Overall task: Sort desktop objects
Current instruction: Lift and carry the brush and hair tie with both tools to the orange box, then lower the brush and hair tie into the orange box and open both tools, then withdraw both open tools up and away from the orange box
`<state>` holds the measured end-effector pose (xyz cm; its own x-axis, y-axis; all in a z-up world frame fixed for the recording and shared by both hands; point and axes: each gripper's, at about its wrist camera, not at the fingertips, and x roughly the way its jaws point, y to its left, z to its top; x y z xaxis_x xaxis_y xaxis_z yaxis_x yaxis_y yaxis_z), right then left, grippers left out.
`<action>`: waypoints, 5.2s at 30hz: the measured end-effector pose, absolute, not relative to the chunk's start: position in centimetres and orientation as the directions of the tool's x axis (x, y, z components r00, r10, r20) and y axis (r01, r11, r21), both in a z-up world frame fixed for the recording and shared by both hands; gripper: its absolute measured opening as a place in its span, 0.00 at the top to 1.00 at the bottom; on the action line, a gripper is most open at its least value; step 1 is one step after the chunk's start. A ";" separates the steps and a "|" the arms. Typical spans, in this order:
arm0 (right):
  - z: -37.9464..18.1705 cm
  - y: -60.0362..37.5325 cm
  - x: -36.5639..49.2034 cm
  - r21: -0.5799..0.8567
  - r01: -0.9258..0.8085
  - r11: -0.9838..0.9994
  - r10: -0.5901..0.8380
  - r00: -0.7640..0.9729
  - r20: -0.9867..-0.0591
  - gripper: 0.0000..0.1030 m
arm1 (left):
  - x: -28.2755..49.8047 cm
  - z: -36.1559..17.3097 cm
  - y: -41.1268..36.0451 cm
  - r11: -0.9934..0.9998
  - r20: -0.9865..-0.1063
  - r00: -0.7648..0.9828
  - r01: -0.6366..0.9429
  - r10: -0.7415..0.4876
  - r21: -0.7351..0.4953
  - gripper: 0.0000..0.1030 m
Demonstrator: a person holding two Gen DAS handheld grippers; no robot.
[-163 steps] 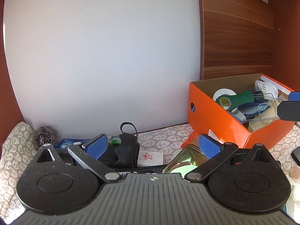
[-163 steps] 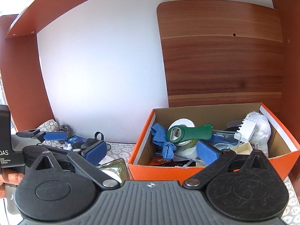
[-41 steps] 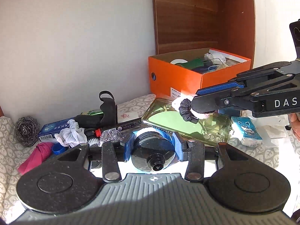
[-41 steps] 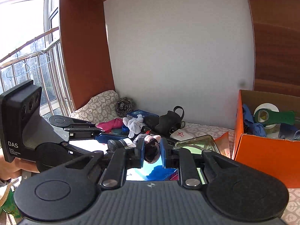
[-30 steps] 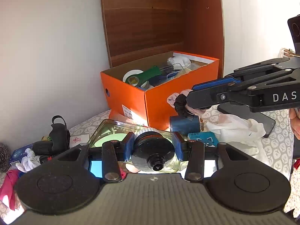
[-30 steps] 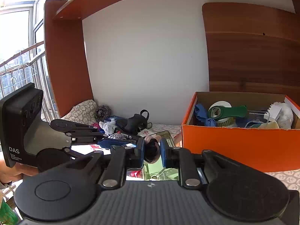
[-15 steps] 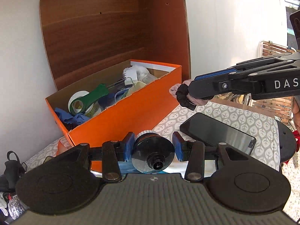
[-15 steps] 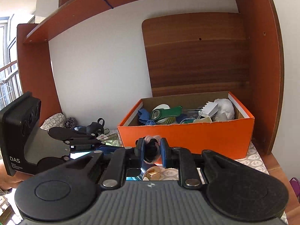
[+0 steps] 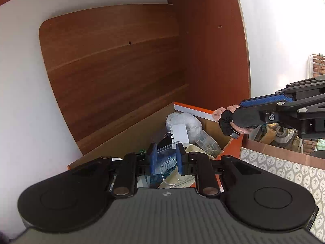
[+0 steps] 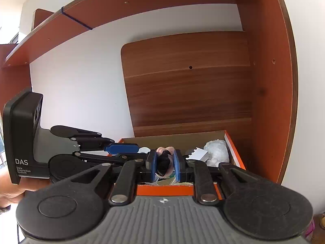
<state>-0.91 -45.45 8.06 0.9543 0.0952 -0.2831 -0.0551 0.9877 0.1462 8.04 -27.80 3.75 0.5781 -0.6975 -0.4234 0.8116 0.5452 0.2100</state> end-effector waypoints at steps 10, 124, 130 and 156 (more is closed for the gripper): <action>5.3 -44.4 -1.1 0.137 -0.059 0.989 0.102 0.937 -0.334 0.84 | 2.2 -2.2 -24.5 0.443 -0.462 0.489 0.871 -0.740 0.213 0.54; 4.7 -46.4 6.1 0.100 0.195 0.976 -0.144 0.914 -0.379 0.00 | 13.2 -1.3 -33.4 0.848 -0.419 0.797 0.520 -0.436 0.107 0.01; 4.7 -45.2 4.4 0.076 0.197 0.977 -0.156 0.916 -0.371 0.00 | 11.6 -1.0 -31.9 0.856 -0.418 0.800 0.509 -0.432 0.089 0.00; 2.4 -41.7 -2.5 0.066 0.187 0.980 -0.154 0.925 -0.347 0.00 | 6.3 -2.9 -27.6 0.842 -0.463 0.768 0.534 -0.443 0.080 0.00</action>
